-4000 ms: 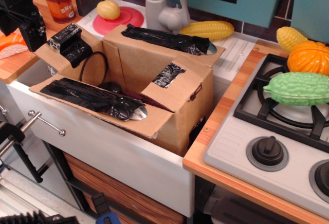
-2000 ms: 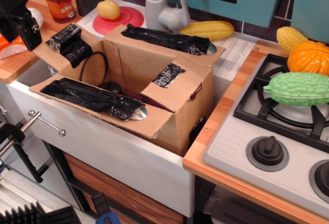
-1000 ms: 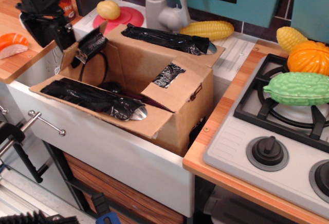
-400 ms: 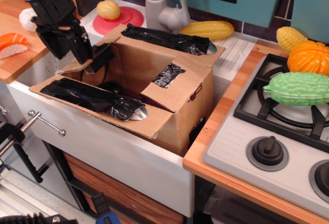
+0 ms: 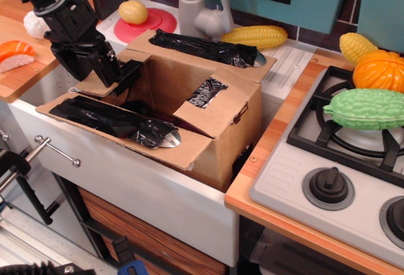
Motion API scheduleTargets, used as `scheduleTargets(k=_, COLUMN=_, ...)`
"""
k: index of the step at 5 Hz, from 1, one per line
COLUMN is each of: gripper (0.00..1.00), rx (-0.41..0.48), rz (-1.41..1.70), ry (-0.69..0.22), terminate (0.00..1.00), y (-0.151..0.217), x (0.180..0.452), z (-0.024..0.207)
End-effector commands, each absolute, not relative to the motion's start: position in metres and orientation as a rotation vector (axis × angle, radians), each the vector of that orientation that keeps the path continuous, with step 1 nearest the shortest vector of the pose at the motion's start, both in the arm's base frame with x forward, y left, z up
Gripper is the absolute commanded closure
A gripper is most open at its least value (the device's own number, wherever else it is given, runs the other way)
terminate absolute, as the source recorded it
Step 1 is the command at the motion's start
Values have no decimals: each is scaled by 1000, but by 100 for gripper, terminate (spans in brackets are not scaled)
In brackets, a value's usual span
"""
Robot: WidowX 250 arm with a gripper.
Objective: Close small4fbox flaps
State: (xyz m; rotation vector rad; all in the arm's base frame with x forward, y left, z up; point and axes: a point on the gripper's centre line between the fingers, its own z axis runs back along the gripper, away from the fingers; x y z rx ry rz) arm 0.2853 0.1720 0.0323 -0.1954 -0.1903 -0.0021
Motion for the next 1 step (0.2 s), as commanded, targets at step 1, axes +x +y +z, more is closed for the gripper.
scheduleTargets(k=1, gripper=0, rx=-159, rz=-49, ry=-229, terminate=100, y=179, x=287, z=33)
